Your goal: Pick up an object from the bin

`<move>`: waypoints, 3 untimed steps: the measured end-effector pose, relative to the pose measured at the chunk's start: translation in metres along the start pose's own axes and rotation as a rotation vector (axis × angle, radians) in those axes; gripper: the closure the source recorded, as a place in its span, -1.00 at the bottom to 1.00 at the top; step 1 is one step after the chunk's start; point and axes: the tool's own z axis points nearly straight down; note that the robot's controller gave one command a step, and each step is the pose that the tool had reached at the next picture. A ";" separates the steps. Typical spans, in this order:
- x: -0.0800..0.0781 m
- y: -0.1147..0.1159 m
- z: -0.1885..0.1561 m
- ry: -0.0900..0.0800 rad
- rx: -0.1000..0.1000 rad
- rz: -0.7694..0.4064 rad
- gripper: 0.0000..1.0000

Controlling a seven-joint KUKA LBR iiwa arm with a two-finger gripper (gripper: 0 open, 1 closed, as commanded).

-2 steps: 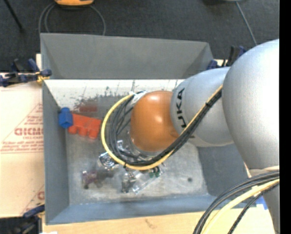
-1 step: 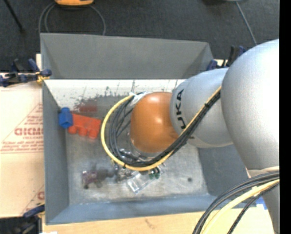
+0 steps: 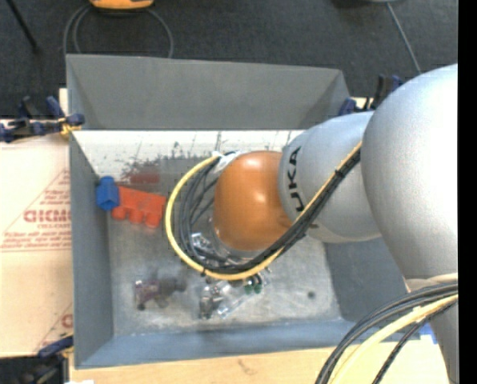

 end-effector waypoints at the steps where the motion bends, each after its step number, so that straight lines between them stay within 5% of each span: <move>1: -0.043 0.061 0.007 -0.005 0.003 -0.179 -1.00; 2: -0.043 0.061 0.006 -0.007 0.000 -0.173 1.00; 3: -0.045 0.031 -0.132 -0.007 0.004 -0.419 1.00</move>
Offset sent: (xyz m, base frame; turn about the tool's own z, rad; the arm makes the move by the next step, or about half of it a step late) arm 0.0229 0.0695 -0.0101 -0.1795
